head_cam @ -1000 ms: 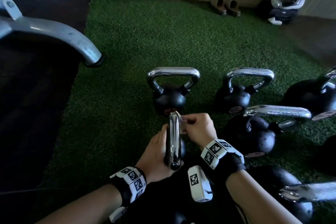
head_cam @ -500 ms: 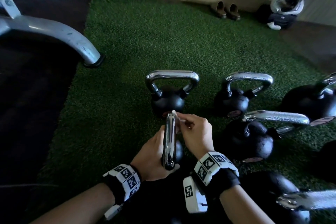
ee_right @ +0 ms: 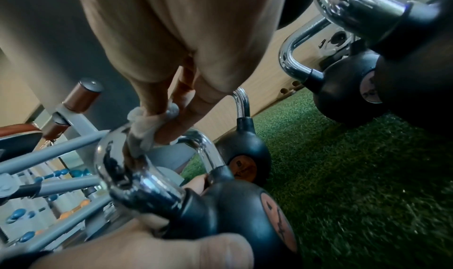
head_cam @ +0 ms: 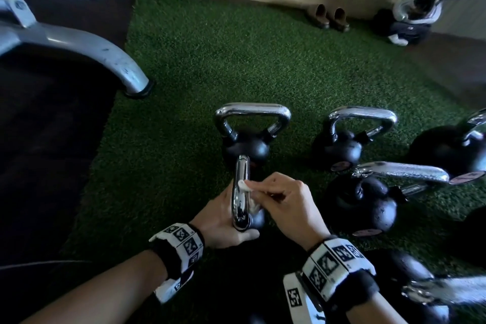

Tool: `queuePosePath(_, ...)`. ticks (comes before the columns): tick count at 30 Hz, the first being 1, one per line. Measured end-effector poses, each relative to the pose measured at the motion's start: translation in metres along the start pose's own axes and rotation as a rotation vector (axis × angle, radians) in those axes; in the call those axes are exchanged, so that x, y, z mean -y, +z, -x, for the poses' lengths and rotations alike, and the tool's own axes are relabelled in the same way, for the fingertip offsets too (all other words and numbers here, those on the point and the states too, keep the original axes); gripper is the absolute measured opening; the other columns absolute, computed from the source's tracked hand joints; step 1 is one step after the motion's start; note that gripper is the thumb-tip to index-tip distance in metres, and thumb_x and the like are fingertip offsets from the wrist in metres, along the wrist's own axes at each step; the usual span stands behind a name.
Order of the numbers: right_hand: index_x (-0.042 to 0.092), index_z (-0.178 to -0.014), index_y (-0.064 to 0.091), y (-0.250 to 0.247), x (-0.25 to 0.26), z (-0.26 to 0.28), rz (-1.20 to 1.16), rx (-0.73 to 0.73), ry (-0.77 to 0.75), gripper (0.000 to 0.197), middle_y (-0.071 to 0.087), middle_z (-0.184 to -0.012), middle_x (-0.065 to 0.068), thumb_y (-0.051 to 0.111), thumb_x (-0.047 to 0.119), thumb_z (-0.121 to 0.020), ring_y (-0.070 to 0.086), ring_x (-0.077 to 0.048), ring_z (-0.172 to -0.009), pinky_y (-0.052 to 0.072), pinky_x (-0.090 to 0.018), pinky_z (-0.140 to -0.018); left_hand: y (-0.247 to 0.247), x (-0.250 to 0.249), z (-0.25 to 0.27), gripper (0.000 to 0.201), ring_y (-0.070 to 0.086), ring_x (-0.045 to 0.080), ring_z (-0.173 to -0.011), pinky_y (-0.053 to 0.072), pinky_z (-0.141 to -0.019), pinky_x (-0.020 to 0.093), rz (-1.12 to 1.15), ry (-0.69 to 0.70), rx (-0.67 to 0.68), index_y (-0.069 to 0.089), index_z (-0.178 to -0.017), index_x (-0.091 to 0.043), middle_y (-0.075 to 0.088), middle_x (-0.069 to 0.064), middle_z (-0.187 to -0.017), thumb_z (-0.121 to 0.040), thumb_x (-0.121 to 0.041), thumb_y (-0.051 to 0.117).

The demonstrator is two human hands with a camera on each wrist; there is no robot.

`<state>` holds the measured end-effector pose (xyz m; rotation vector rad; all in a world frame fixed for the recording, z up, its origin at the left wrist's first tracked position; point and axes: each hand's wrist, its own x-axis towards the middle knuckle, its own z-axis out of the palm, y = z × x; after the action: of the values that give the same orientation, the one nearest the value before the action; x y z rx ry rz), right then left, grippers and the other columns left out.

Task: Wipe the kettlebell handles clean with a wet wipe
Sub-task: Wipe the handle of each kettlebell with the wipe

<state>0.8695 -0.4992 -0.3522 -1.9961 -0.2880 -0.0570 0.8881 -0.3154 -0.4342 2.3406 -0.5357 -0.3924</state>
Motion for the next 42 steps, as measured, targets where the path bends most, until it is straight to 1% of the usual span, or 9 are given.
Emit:
queuePosePath(6,0.021,-0.092,0.084,-0.004,0.000,-0.015,-0.138,-0.001,0.159,0.017,0.081,-0.090,0.005,0.087,0.012,-0.079,0.077,-0.015,-0.088,0.061,-0.036,-0.085,-0.007,-0.003,-0.004,0.081,0.051,-0.005,-0.098,0.035,-0.082,0.007,0.038,-0.048,0.024,0.045,-0.137,-0.032,0.049,-0.023,-0.122,-0.071,-0.059,0.083)
queuePosePath(11,0.019,-0.080,0.082,-0.001,0.004,-0.001,-0.192,0.106,0.248,0.013,0.080,-0.081,-0.003,0.091,0.013,-0.073,0.075,-0.015,-0.076,0.062,-0.040,-0.081,-0.015,-0.005,-0.004,0.049,0.053,0.005,-0.111,0.045,-0.099,0.025,0.055,-0.043,0.093,0.049,-0.110,-0.053,0.052,-0.016,-0.121,-0.075,-0.054,0.084)
queuePosePath(15,0.022,-0.075,0.082,-0.001,0.003,-0.006,-0.210,0.108,0.258,0.014,0.080,-0.080,-0.004,0.091,0.013,-0.071,0.075,-0.015,-0.074,0.061,-0.036,-0.079,-0.019,-0.006,-0.005,0.053,0.053,0.003,-0.113,0.045,-0.101,0.025,0.061,-0.049,0.108,0.055,-0.117,-0.048,0.054,-0.018,-0.124,-0.073,-0.059,0.081)
queuePosePath(21,0.019,-0.084,0.083,0.008,-0.011,-0.002,0.001,0.234,0.292,0.013,0.079,-0.080,0.005,0.091,0.022,-0.074,0.073,-0.006,-0.073,0.055,-0.020,-0.071,-0.027,-0.010,0.003,0.015,0.068,0.006,-0.079,0.056,-0.082,0.029,0.147,0.013,0.150,0.067,-0.079,-0.028,0.071,-0.012,-0.080,-0.086,-0.028,0.080)
queuePosePath(24,0.021,-0.088,0.083,0.003,-0.006,-0.014,0.135,0.330,0.183,0.012,0.075,-0.078,0.013,0.087,0.015,-0.078,0.068,0.005,-0.074,0.048,-0.010,-0.070,-0.029,-0.007,0.006,0.022,0.060,-0.007,-0.098,0.047,-0.094,0.023,0.069,0.060,0.216,0.066,-0.098,-0.046,0.065,-0.035,-0.099,-0.085,-0.036,0.081)
queuePosePath(27,0.034,-0.076,0.075,0.006,-0.005,-0.025,0.216,0.412,0.184,0.024,0.070,-0.077,0.016,0.083,0.013,-0.082,0.065,0.004,-0.073,0.046,-0.009,-0.071,-0.024,-0.001,0.003,0.058,0.053,0.005,-0.124,0.045,-0.107,0.028,-0.014,0.061,0.200,0.052,-0.123,-0.052,0.053,-0.022,-0.134,-0.072,-0.060,0.077)
queuePosePath(32,0.032,-0.080,0.078,0.009,-0.010,-0.022,0.160,0.525,0.176,0.025,0.076,-0.093,0.013,0.077,0.007,-0.085,0.071,-0.002,-0.089,0.056,-0.024,-0.083,-0.024,0.003,0.006,0.072,0.057,-0.011,-0.099,0.047,-0.096,0.021,0.011,-0.020,0.179,0.051,-0.127,-0.040,0.051,-0.031,-0.106,-0.068,-0.047,0.092)
queuePosePath(37,0.015,-0.089,0.079,0.011,-0.014,-0.013,0.063,0.488,0.201,0.022,0.078,-0.090,0.006,0.070,-0.005,-0.084,0.073,-0.003,-0.084,0.060,-0.029,-0.081,-0.024,0.000,0.011,0.099,0.051,-0.006,-0.115,0.044,-0.101,0.021,0.036,0.032,0.158,0.038,-0.148,-0.037,0.043,-0.025,-0.130,-0.067,-0.043,0.095)
queuePosePath(42,0.005,-0.097,0.079,0.015,-0.016,-0.007,-0.189,0.480,0.316,0.024,0.079,-0.096,-0.009,0.068,0.005,-0.075,0.071,-0.016,-0.088,0.057,-0.032,-0.081,-0.023,0.003,0.011,0.084,0.048,-0.018,-0.105,0.037,-0.090,0.003,0.047,0.059,0.171,0.044,-0.139,-0.041,0.039,-0.031,-0.125,-0.070,-0.045,0.092)
